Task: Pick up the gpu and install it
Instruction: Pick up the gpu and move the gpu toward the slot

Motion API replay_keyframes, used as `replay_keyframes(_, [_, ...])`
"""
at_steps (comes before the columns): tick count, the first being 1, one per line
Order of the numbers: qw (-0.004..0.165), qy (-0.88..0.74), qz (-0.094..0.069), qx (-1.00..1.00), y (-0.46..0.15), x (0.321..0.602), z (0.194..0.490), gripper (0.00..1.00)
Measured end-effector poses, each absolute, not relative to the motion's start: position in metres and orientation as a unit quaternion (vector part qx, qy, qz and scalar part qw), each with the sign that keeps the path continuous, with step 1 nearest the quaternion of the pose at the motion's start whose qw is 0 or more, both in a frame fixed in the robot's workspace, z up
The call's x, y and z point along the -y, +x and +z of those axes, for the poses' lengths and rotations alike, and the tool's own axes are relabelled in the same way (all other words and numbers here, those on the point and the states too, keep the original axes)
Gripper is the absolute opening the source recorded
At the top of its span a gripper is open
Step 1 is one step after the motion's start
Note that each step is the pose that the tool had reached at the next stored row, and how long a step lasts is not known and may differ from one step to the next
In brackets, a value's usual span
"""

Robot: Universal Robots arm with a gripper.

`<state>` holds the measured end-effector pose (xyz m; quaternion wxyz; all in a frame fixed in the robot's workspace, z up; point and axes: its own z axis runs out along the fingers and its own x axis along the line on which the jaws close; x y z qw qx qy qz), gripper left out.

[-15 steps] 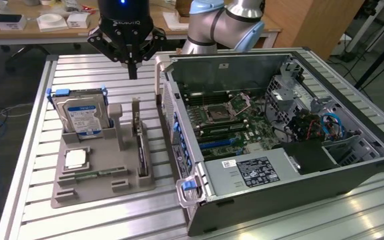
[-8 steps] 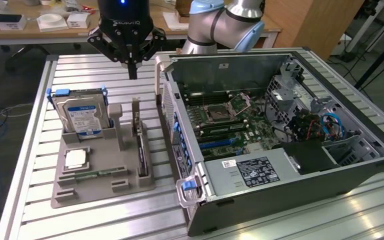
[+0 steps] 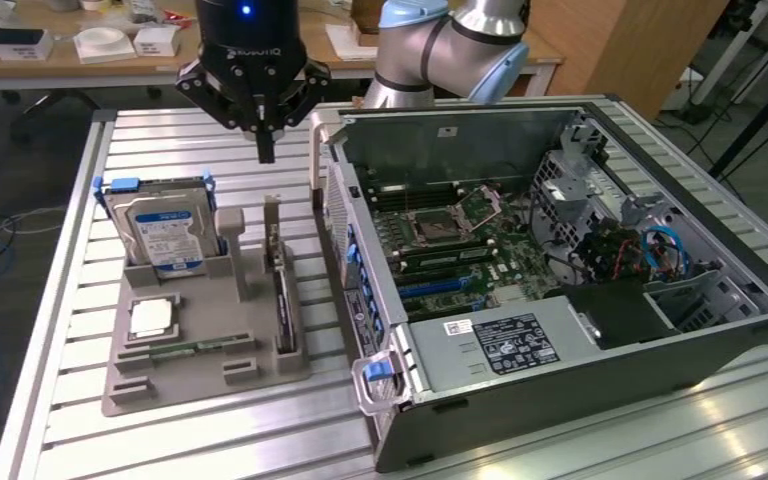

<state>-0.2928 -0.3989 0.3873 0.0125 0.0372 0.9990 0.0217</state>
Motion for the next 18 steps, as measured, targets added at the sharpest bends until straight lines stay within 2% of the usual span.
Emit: replay_keyframes(18, [0.013,0.037,0.021,-0.999,-0.2928,0.3989,0.3776,0.11])
